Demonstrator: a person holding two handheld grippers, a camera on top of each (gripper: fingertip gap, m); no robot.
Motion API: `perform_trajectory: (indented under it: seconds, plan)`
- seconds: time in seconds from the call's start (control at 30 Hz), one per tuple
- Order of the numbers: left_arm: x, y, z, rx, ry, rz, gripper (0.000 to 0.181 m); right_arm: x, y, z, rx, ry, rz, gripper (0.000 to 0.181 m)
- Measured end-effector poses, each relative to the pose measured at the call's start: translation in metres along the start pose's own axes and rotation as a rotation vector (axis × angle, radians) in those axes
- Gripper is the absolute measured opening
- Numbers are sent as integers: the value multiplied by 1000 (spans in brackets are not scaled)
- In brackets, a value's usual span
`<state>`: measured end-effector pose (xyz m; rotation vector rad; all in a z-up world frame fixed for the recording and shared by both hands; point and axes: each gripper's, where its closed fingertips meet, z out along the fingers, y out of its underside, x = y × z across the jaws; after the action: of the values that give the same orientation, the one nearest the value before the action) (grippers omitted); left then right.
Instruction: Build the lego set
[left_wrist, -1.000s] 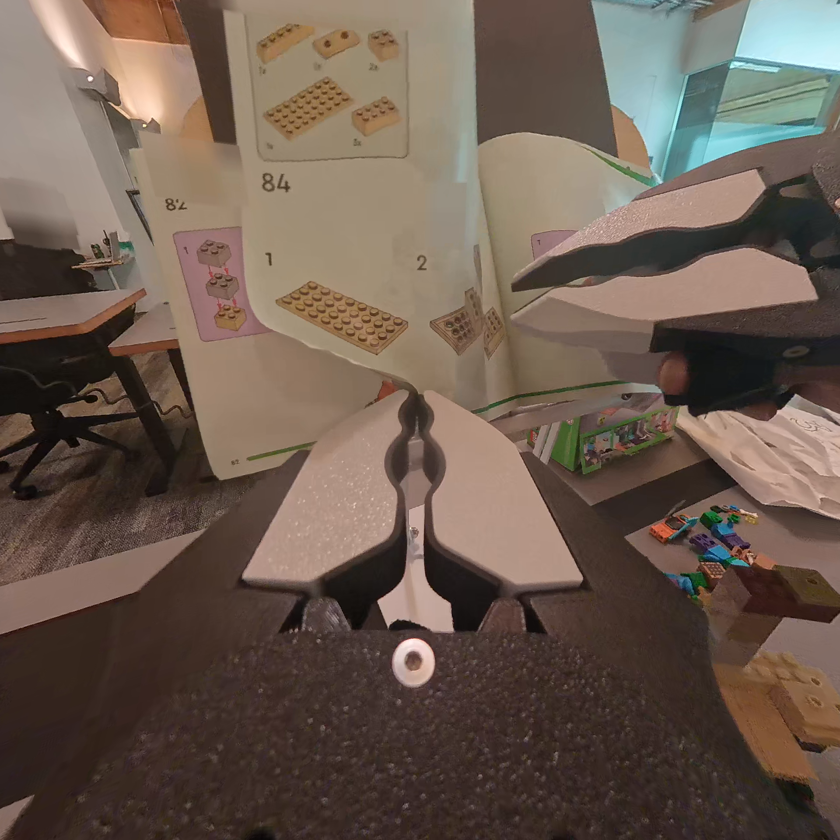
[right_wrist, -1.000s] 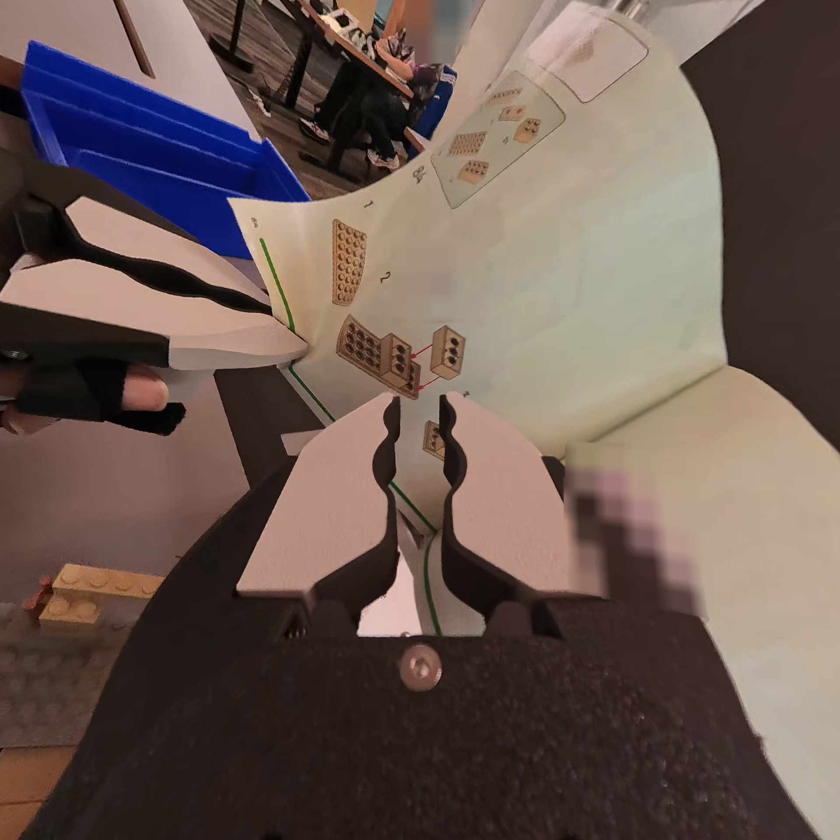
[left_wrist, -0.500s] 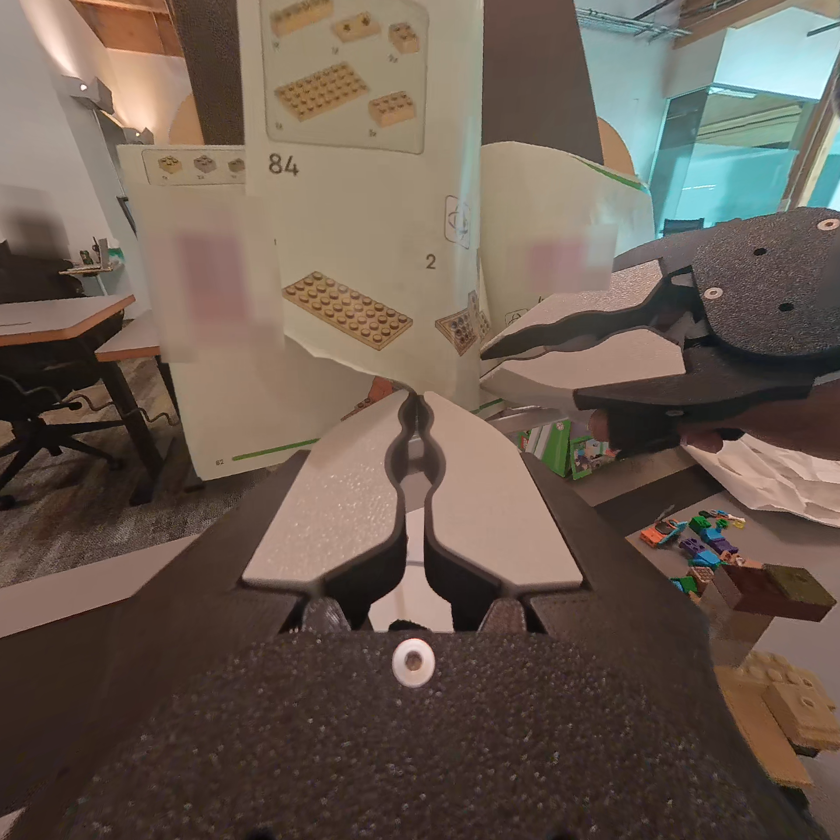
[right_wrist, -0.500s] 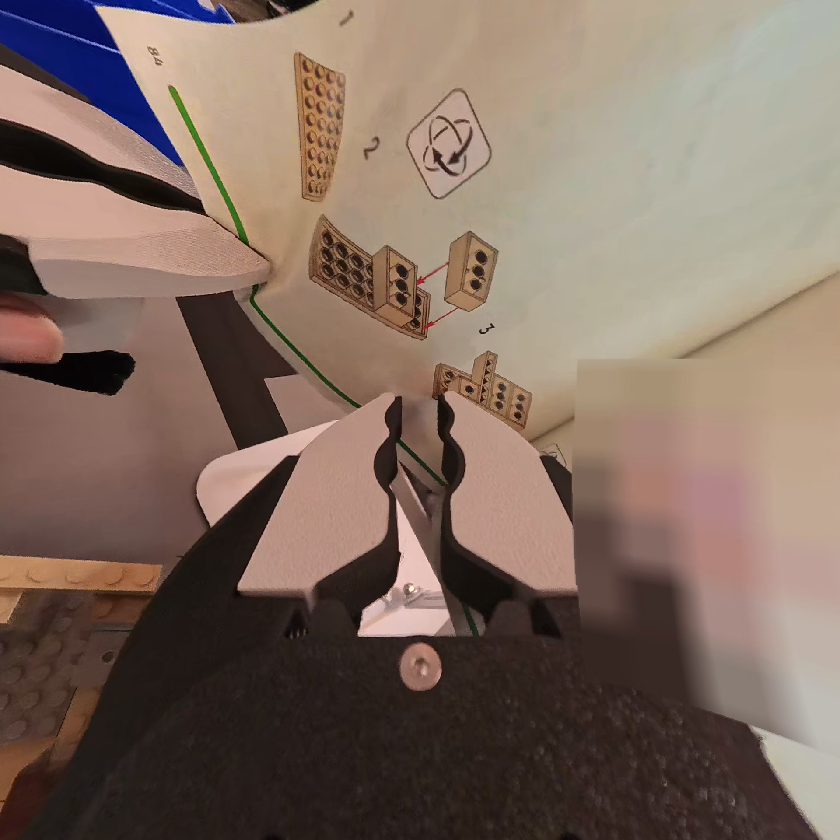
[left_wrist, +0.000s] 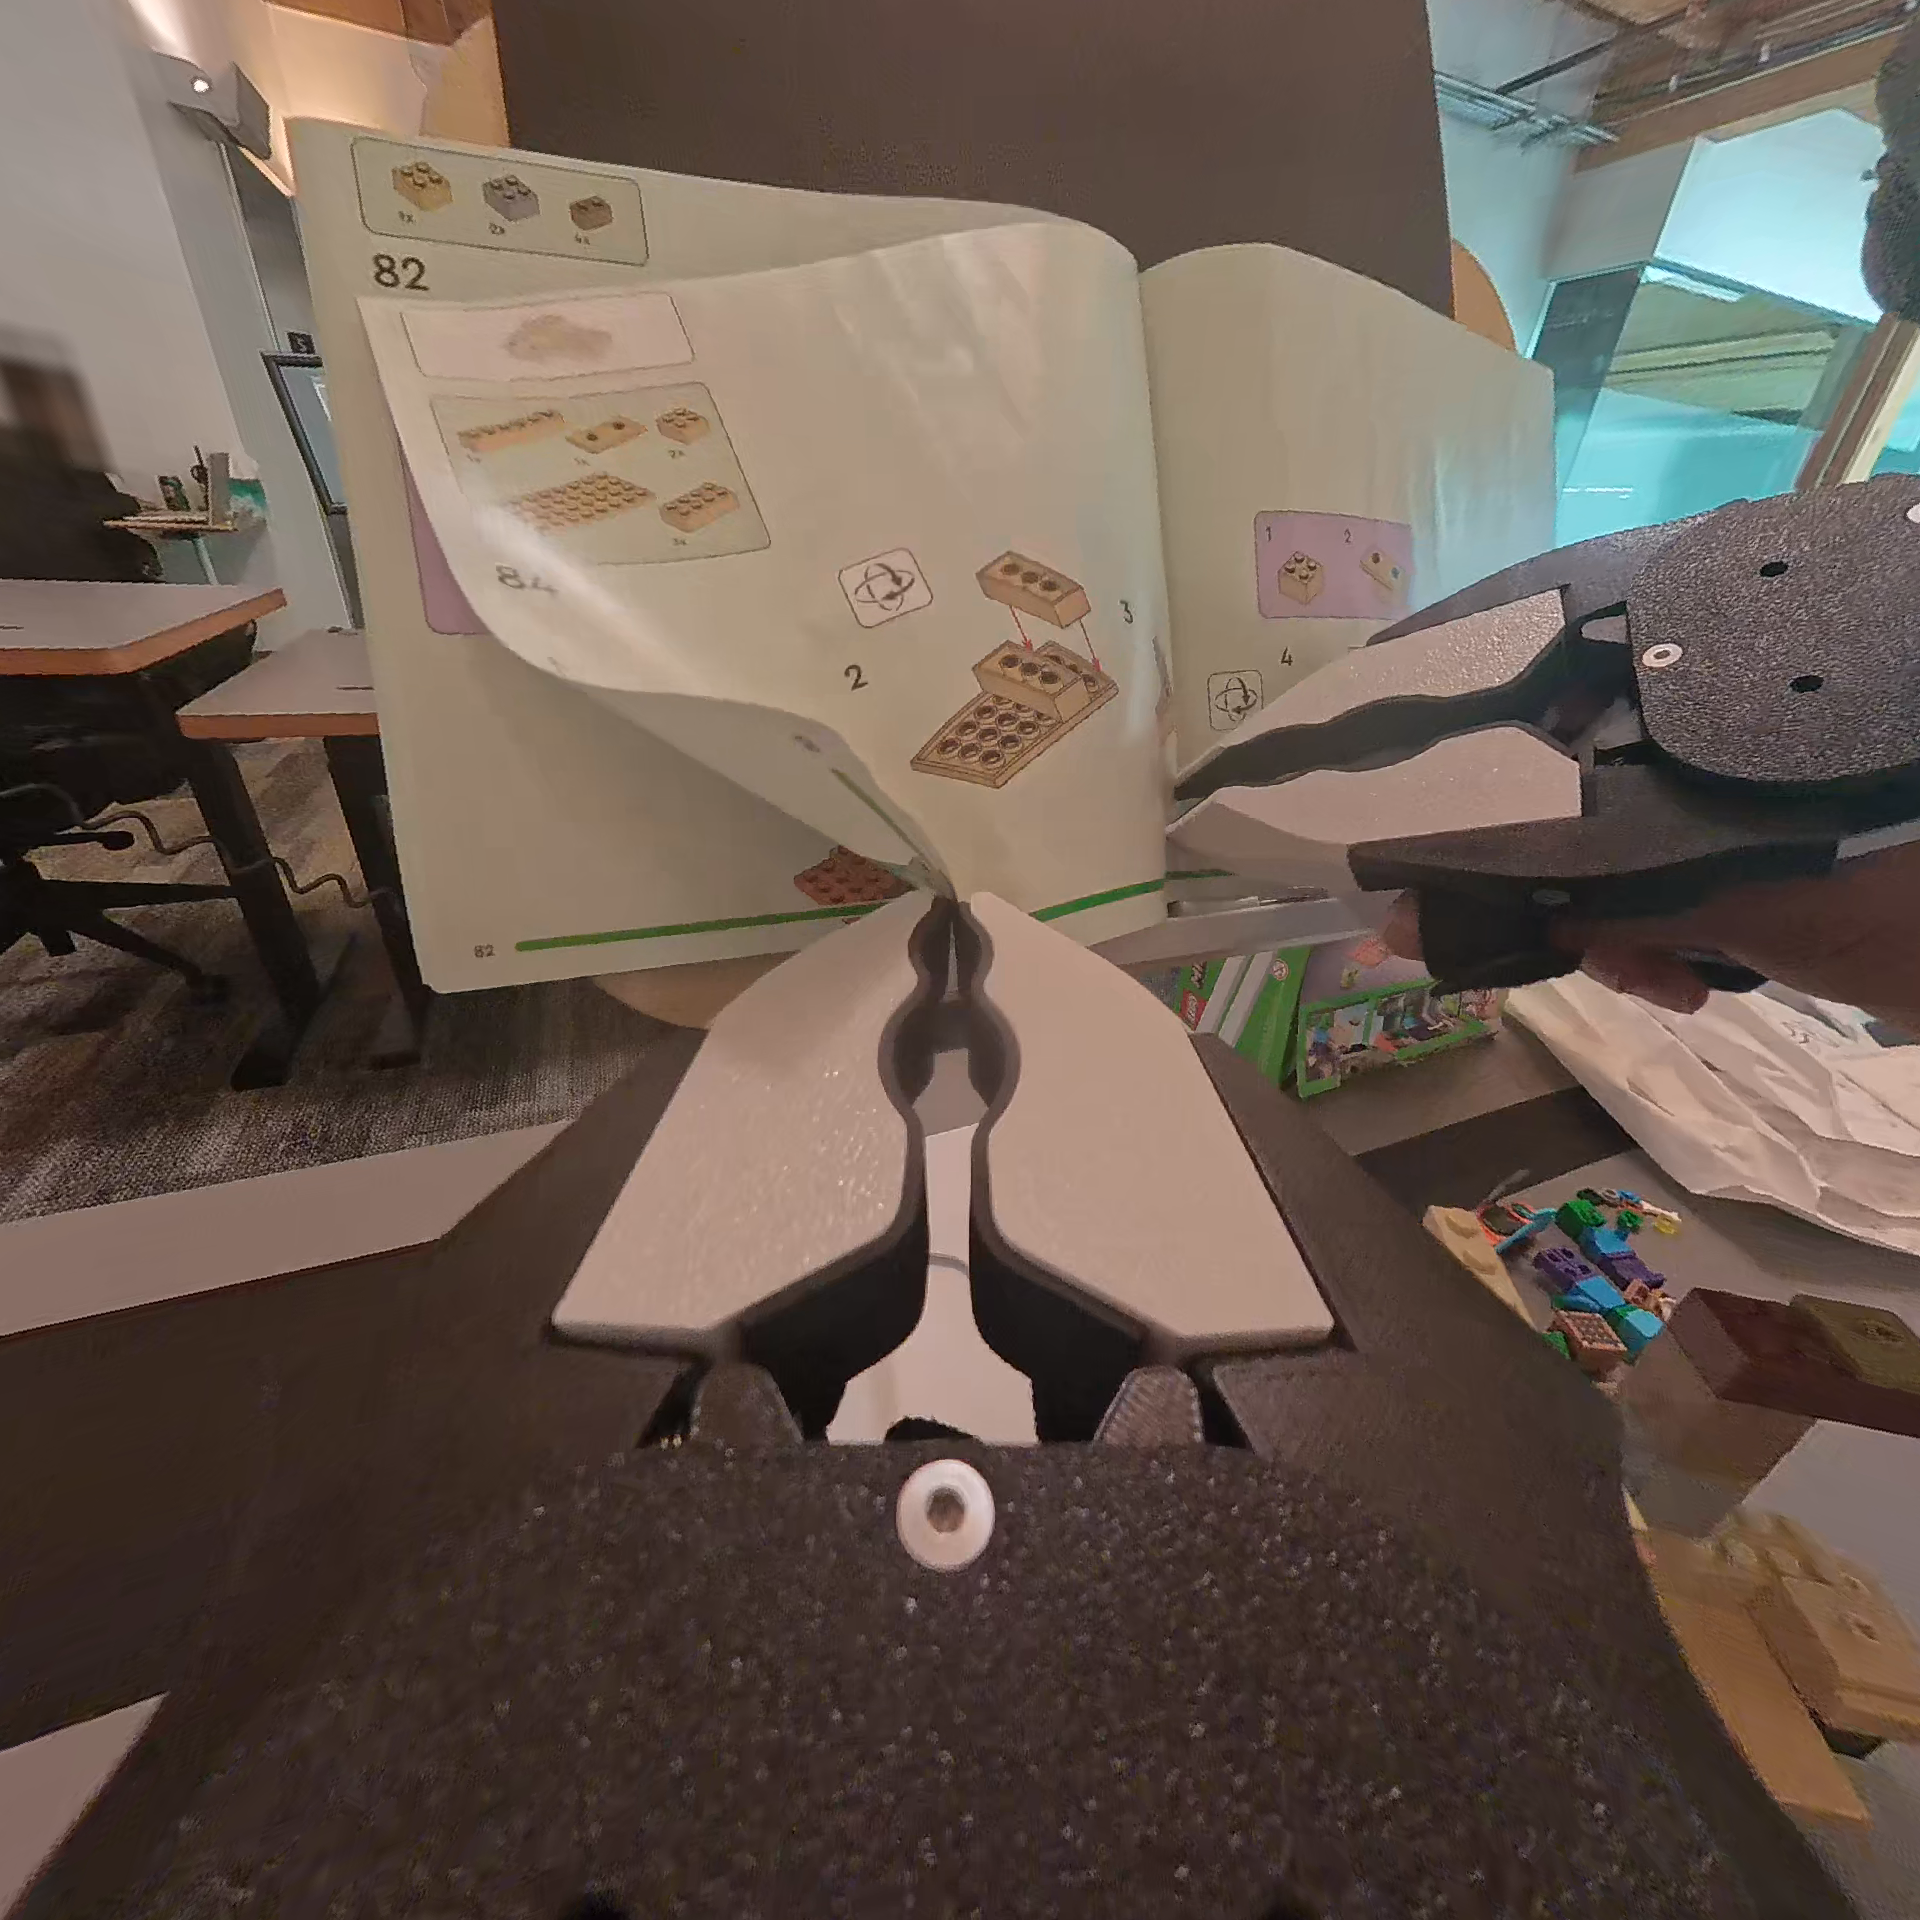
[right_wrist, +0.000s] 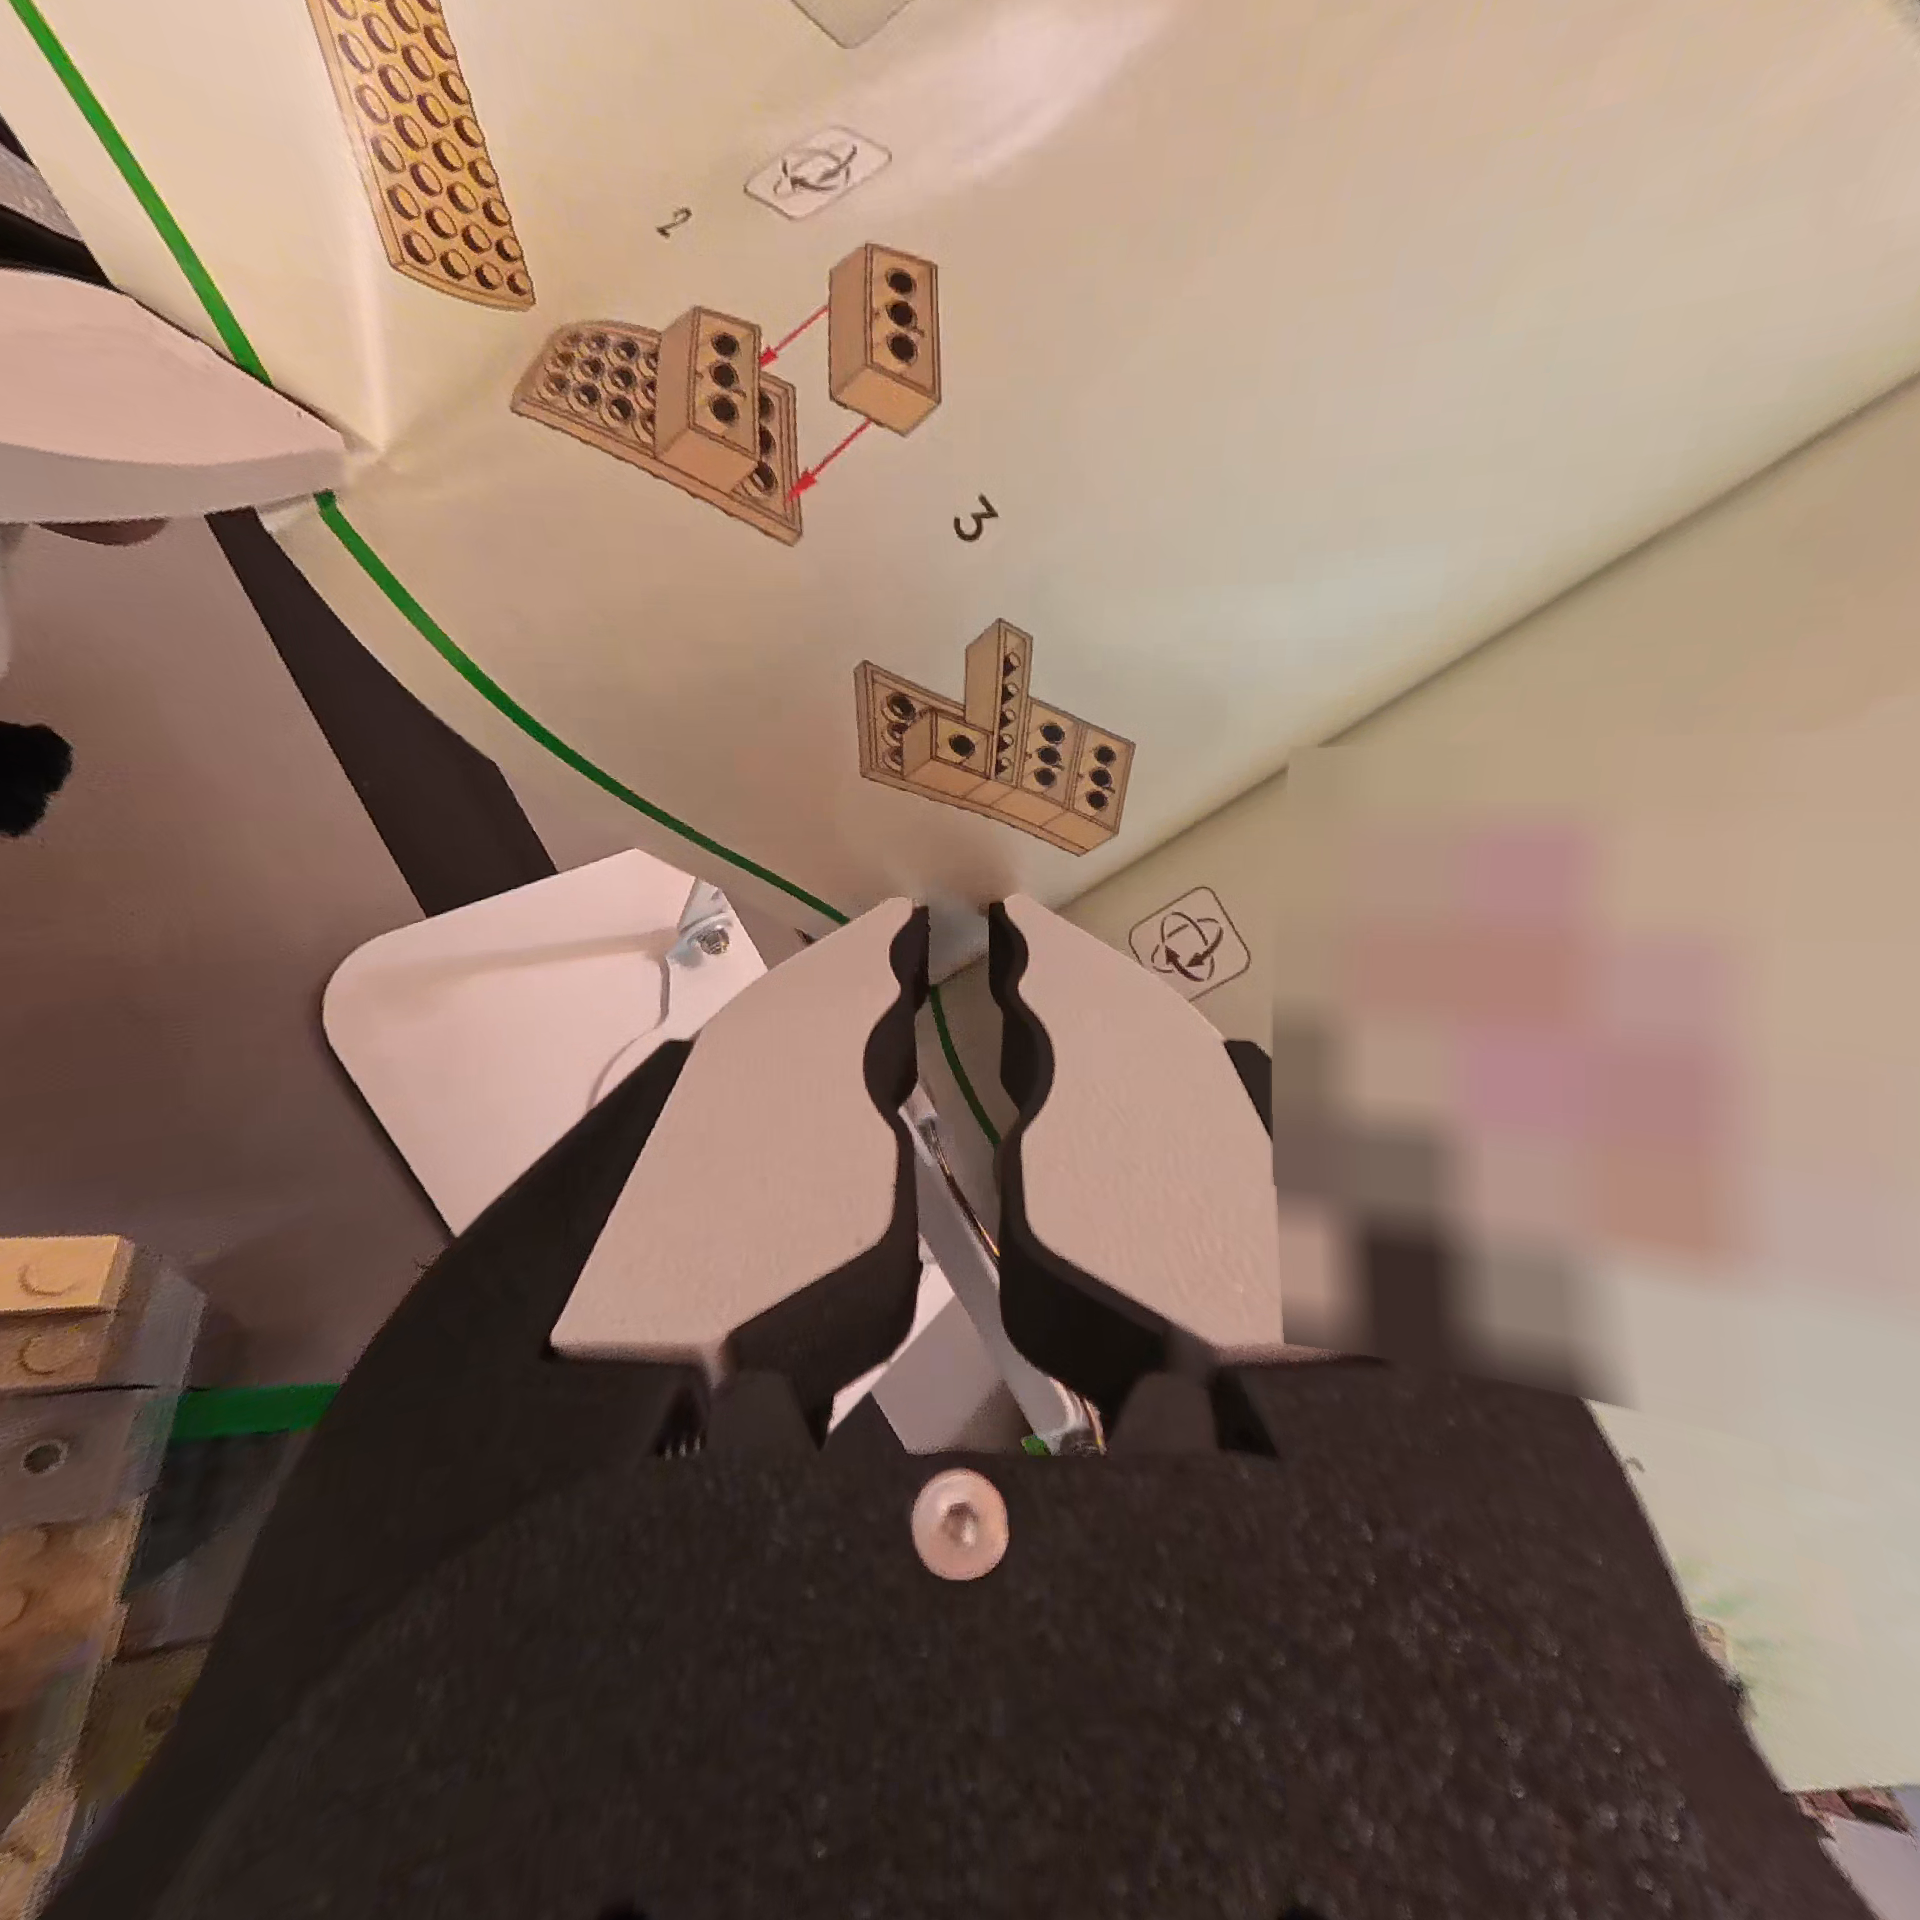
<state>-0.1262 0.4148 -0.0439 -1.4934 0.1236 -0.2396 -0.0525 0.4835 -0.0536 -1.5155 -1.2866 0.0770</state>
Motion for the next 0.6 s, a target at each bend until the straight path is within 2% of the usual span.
perform_trajectory:
  seconds: [0.43, 0.6]
  plan:
    - [-10, 4, 3, -35, 21, -56, 2, 9, 16, -1, -79, -6, 13, 7]
    - [-20, 6, -4, -90, 39, -98, 9, 10, 19, -2, -91, -23, 50, 5]
